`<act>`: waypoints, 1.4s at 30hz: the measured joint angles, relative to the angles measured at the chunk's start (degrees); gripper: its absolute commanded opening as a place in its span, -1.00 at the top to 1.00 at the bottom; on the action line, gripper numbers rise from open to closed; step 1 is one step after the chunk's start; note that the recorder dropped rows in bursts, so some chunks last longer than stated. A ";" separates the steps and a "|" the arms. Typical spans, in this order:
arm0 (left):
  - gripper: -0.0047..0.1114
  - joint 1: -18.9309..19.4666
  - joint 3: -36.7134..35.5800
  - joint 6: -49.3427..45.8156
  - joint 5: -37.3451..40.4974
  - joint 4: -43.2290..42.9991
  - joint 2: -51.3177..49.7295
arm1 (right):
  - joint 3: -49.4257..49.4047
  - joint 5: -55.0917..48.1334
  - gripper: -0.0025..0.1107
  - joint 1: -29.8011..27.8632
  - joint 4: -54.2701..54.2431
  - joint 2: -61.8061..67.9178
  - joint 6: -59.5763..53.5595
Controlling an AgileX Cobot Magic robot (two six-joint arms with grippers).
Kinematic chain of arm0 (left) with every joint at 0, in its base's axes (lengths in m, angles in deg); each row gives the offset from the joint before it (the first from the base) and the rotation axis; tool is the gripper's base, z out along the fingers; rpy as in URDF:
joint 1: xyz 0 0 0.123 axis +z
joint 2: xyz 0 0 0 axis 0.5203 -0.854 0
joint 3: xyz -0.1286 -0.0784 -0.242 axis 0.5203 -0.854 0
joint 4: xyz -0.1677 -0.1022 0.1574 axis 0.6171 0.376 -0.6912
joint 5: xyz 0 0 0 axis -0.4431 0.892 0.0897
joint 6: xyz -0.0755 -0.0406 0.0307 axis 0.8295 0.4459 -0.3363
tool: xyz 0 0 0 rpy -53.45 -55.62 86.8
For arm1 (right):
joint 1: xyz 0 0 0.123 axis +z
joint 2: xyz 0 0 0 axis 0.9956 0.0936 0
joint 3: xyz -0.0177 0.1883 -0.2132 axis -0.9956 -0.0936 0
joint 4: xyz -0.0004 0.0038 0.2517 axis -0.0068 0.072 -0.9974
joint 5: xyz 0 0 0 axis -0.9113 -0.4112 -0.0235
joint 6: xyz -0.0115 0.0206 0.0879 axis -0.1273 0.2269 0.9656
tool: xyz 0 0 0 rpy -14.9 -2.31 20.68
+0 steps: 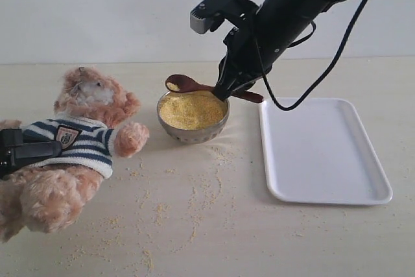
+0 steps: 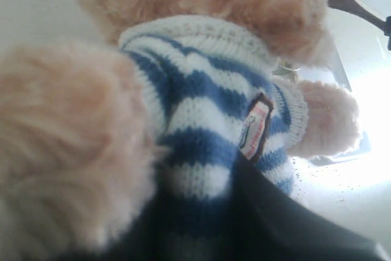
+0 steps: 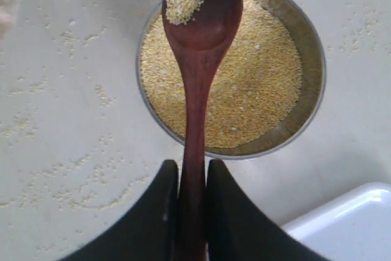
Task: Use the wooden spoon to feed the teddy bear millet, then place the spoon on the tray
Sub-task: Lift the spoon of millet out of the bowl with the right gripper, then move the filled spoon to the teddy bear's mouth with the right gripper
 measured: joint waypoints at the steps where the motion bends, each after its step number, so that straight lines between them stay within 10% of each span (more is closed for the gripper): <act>1: 0.83 0.00 0.00 0.19 0.00 0.00 0.00 | 0.27 -0.82 0.96 -0.07 -0.86 0.00 0.00; 42: 0.83 -3.05 0.00 5.31 -1.40 -1.83 0.00 | 1.21 -10.73 0.96 -4.71 -18.21 0.97 -5.92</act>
